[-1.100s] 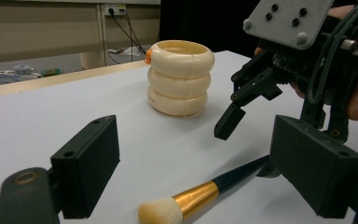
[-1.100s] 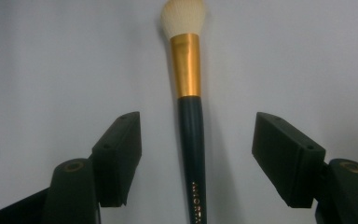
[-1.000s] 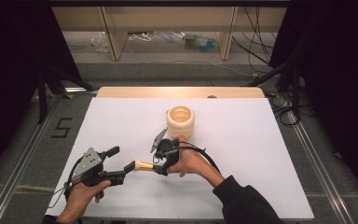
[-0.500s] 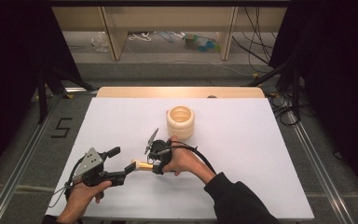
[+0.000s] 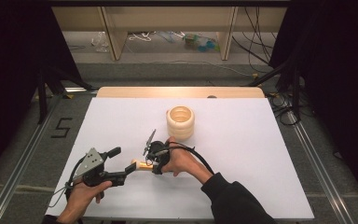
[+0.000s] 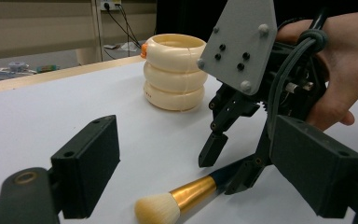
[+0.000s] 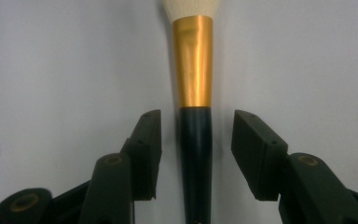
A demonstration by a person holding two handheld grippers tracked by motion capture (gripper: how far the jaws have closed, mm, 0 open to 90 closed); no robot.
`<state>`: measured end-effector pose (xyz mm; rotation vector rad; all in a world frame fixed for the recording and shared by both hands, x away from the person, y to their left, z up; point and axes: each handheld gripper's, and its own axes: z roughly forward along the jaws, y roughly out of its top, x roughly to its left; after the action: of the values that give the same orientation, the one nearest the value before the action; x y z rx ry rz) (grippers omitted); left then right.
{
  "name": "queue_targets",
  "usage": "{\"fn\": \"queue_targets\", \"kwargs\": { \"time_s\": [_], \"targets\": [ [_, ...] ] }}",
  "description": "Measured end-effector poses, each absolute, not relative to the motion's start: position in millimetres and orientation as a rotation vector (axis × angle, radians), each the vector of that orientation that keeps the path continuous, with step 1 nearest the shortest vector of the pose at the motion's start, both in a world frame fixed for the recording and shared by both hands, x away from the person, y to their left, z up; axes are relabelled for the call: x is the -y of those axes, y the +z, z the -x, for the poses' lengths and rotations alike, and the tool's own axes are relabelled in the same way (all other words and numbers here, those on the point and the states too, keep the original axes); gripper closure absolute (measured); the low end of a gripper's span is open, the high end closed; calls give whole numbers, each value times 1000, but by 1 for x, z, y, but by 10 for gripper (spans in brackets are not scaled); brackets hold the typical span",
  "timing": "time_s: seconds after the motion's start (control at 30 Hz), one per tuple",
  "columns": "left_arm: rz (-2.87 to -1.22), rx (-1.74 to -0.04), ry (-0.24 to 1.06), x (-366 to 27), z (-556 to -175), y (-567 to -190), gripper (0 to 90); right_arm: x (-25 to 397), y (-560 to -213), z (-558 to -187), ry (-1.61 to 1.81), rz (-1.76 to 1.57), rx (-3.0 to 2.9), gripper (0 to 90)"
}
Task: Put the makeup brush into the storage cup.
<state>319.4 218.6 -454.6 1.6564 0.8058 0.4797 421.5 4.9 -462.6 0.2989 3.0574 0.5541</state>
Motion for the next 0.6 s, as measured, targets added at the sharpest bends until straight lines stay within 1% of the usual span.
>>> {"fn": "queue_targets", "kwargs": {
  "time_s": [0.17, 0.3, 0.33, 0.43, 0.47, 0.53, 0.6],
  "targets": [
    [-1657, -817, 474, -218, -319, -455, 158, -7, -463, -422, 536, -284, -3069, 597],
    [-1668, -800, 479, -219, -320, -455, 158, -7, -463, -425, 493, -218, -3055, 613],
    [-1669, -801, 478, -218, -320, -455, 158, -9, -463, -423, 506, -267, -3074, 624],
    [-1671, -802, 477, -218, -320, -455, 158, -10, -462, -422, 492, -261, -3067, 633],
    [-1670, -801, 478, -218, -320, -455, 158, -10, -462, -425, 470, -206, -3061, 635],
    [-1672, -801, 479, -218, -320, -455, 159, -12, -463, -422, 491, -250, -3073, 640],
    [-1672, -802, 476, -218, -320, -456, 158, -12, -463, -424, 463, -196, -3059, 649]
  ]
}}
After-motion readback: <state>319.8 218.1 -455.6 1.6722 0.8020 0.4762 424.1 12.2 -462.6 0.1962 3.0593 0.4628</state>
